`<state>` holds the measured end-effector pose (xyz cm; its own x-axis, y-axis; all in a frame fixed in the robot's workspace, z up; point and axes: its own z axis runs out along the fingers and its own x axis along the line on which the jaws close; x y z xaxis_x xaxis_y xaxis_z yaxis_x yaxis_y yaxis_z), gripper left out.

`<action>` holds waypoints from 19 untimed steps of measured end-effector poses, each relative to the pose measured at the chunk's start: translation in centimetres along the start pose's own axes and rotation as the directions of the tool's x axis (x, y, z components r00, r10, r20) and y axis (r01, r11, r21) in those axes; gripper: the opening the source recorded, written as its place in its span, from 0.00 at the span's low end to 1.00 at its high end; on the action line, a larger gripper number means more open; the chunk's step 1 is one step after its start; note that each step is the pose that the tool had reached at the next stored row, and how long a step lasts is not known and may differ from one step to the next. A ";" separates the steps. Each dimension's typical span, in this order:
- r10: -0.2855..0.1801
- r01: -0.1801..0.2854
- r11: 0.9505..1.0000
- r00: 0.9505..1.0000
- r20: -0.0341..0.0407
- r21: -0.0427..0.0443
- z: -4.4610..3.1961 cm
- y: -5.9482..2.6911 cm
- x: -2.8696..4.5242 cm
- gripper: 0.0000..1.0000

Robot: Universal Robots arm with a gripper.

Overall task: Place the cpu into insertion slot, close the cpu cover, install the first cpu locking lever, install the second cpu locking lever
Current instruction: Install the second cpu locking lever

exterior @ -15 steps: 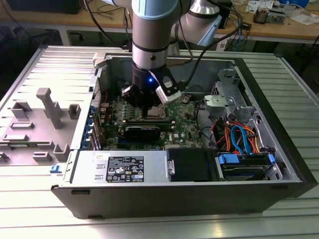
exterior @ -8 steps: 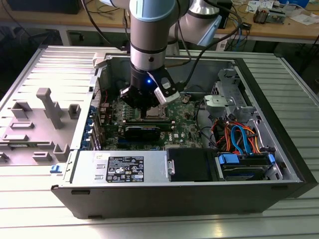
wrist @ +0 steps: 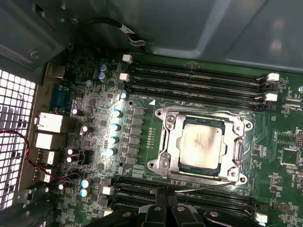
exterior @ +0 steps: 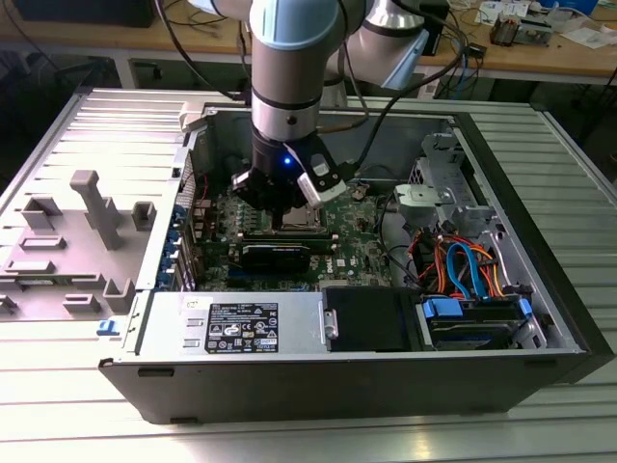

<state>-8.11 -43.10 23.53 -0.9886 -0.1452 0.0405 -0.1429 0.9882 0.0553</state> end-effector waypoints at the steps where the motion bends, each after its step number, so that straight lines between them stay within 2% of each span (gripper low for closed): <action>1: -0.001 0.001 1.000 1.000 0.000 0.000 0.16 0.00 0.06 0.11; 6: -0.004 0.004 1.000 1.000 0.000 -0.003 0.70 0.02 0.38 0.11; 19: -0.004 0.004 1.000 1.000 0.000 -0.003 0.74 0.03 0.49 0.11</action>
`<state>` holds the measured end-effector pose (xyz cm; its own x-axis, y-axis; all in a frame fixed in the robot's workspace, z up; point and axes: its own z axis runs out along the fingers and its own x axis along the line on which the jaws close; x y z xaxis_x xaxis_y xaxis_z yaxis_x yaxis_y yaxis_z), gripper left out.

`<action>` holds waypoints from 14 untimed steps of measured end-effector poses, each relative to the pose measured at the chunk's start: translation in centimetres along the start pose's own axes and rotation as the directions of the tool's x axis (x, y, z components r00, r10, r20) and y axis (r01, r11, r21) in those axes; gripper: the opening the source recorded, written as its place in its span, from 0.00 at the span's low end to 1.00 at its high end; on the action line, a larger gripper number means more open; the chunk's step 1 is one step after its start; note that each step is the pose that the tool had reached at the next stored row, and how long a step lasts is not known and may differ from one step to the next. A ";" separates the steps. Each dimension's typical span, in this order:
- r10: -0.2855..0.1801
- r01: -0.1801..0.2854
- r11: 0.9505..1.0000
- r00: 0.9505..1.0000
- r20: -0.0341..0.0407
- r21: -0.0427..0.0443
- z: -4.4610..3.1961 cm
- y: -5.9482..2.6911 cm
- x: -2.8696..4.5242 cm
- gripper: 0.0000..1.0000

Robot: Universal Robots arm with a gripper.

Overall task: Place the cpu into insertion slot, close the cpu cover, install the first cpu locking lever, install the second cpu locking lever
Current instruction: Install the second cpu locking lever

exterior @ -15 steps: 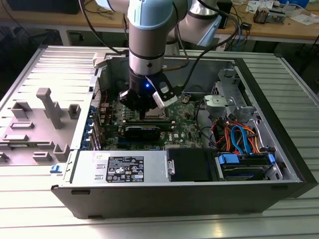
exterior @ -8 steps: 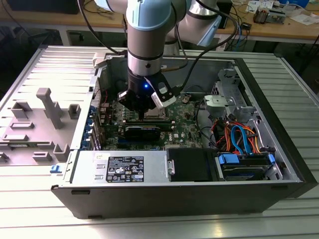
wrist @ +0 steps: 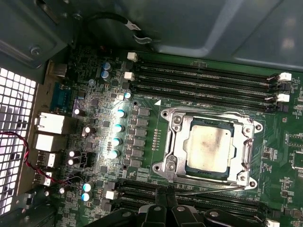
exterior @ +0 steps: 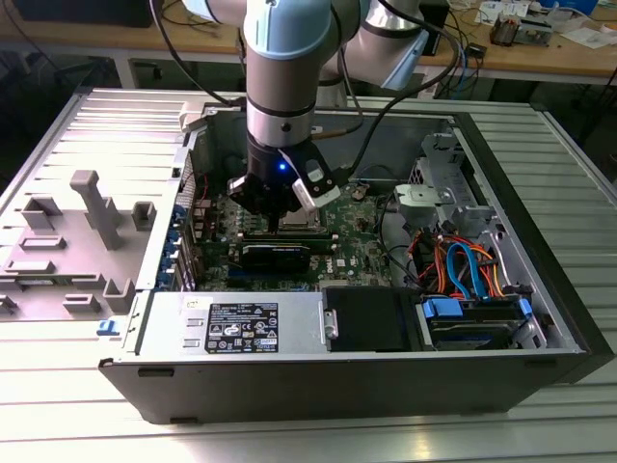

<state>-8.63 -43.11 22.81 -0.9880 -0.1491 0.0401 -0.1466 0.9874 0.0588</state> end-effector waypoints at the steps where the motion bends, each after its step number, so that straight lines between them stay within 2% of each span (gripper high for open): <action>1: 0.000 0.000 1.000 1.000 0.000 0.000 0.02 -0.01 0.00 0.11; 10: -0.001 0.001 1.000 1.000 0.000 0.000 0.78 -0.02 0.18 0.11; 14: -0.002 0.002 1.000 1.000 0.000 -0.003 1.08 -0.01 0.32 0.11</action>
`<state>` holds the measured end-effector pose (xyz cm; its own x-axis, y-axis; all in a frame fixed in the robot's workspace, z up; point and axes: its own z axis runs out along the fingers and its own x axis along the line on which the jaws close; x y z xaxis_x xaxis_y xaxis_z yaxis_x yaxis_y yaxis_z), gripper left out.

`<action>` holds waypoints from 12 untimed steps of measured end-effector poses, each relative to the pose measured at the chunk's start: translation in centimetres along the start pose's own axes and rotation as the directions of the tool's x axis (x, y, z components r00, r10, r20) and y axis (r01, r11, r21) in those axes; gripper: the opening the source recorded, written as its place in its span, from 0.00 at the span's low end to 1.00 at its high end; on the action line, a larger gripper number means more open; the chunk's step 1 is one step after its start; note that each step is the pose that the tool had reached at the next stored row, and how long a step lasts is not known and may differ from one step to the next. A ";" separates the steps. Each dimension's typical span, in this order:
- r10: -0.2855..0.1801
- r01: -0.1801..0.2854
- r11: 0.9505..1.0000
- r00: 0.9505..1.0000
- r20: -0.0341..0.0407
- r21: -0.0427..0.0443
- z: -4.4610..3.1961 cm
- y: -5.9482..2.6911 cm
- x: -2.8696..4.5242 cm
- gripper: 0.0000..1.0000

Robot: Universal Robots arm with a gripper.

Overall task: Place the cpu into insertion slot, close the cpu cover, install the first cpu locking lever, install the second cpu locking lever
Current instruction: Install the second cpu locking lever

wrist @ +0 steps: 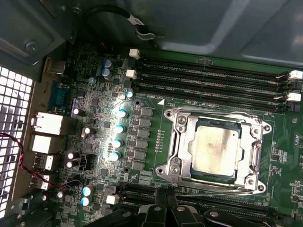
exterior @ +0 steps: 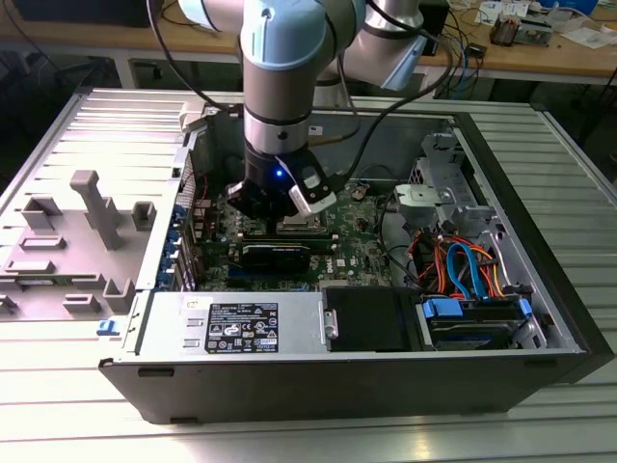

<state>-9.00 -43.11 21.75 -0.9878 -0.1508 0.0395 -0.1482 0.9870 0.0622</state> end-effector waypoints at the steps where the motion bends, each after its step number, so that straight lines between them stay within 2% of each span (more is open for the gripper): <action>1: 0.000 0.000 1.000 1.000 0.000 -0.001 0.09 0.00 0.02 0.11; 3: -0.001 0.001 1.000 1.000 0.000 -0.003 0.24 -0.01 0.05 0.11; 8: -0.002 0.002 1.000 1.000 0.003 -0.021 0.51 0.01 0.05 0.11; 12: -0.003 0.003 1.000 1.000 0.004 -0.031 0.74 0.08 0.03 0.11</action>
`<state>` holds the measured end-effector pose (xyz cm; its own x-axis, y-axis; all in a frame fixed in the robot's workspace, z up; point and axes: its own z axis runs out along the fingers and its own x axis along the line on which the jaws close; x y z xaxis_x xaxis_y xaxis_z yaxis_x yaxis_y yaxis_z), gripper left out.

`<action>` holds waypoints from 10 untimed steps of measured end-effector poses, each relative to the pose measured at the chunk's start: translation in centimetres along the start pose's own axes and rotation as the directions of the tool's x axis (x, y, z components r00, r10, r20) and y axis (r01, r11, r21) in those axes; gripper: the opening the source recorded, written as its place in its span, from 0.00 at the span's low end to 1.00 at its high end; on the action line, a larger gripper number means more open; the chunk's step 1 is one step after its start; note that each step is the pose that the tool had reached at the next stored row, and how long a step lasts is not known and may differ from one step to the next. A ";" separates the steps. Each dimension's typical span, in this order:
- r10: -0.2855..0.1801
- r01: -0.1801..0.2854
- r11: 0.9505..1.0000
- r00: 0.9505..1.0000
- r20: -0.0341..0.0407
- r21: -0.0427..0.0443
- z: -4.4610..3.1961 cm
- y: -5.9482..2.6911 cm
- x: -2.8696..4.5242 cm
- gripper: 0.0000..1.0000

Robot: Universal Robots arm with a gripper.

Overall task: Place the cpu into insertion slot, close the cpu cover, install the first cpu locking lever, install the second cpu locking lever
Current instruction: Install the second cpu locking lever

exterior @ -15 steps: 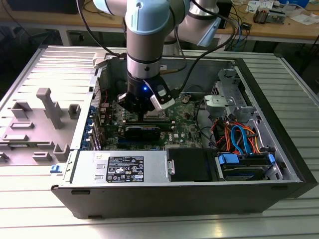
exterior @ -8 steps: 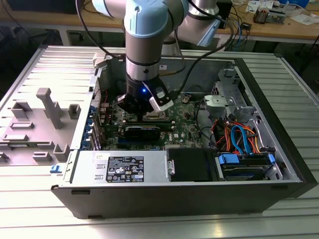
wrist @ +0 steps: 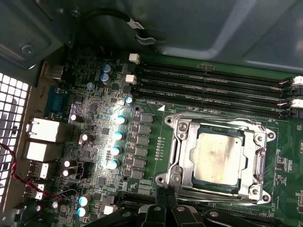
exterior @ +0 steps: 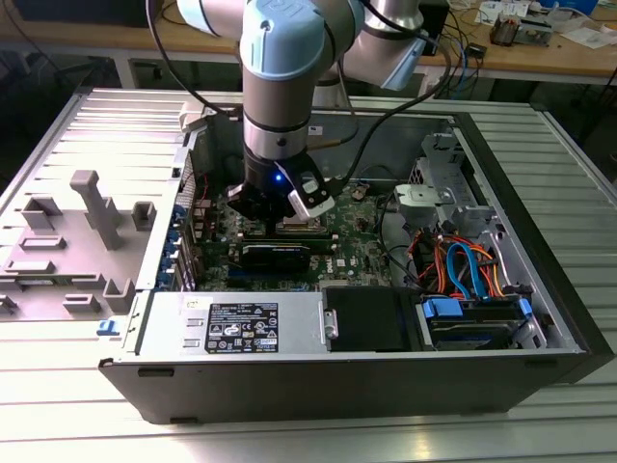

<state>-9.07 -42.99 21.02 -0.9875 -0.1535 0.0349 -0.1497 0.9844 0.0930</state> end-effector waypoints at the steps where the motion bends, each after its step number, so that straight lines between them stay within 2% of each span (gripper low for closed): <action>1: 0.000 0.000 1.000 1.000 0.000 -0.001 0.03 0.03 -0.01 0.11; 10: 0.000 0.000 1.000 1.000 0.001 -0.003 0.09 0.04 0.01 0.11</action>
<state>-9.10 -42.95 20.94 -0.9875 -0.1536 0.0342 -0.1498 0.9841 0.0956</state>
